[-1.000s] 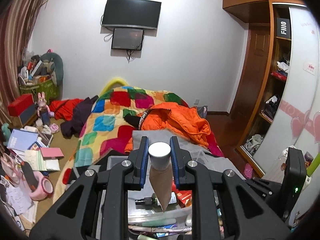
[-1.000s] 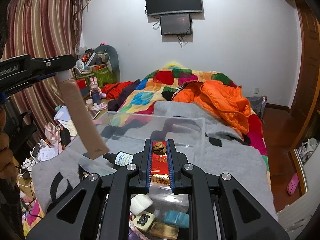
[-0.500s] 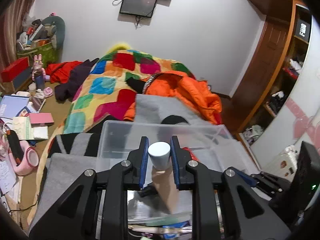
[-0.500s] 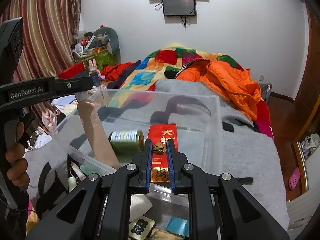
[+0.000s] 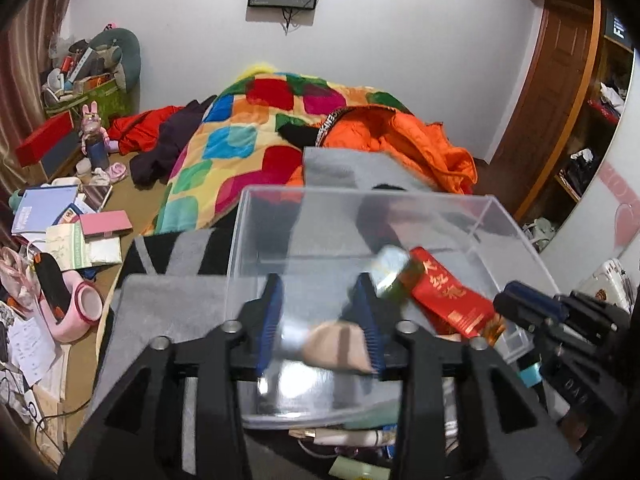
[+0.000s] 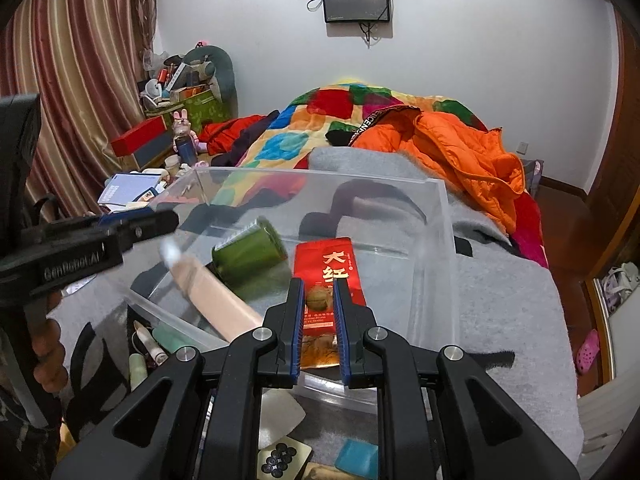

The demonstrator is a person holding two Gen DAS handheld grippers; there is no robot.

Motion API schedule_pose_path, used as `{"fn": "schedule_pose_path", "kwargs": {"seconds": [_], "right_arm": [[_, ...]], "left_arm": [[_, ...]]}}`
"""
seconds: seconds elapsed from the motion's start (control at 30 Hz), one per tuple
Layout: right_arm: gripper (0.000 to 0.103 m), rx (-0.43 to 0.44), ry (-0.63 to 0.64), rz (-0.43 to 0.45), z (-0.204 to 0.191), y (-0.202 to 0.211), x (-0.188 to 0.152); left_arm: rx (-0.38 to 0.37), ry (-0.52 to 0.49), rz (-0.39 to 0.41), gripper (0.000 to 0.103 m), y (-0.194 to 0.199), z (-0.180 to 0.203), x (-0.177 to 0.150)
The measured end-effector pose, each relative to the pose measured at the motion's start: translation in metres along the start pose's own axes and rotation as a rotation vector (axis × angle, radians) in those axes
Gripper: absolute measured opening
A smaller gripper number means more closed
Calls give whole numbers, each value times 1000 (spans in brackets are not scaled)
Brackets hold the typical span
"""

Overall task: Organize objects
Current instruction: 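Carry the beige tube with the left tool into the box while the right tool drops the walnut in, then withdraw both tools and lower the left tool over the pale green tube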

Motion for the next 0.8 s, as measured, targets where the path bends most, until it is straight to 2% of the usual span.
{"fn": "schedule_pose_path", "kwargs": {"seconds": [0.1, 0.23, 0.53, 0.7, 0.8], "right_arm": [[16, -11, 5, -2, -2, 2, -1], [36, -33, 6, 17, -2, 8, -1], [61, -48, -5, 63, 2, 33, -5], [71, -79, 3, 96, 5, 54, -14], [73, -92, 1, 105, 9, 66, -23]], "left_arm": [[-8, -2, 0, 50, 3, 0, -4], [-10, -6, 18, 64, 15, 1, -7], [13, -37, 42, 93, 45, 9, -16], [-18, -33, 19, 96, 55, 15, -29], [-36, -34, -9, 96, 55, 18, -40]]}}
Point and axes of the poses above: each gripper's, at about its wrist camera, not at the fingertips, and y roughly against the way its jaws point, z to its right, x to its top, the point moved 1 cm from there along -y, roughly the way its jaws point, and after that the axes turned 8 degrees about -y, right-handed, at the moved point
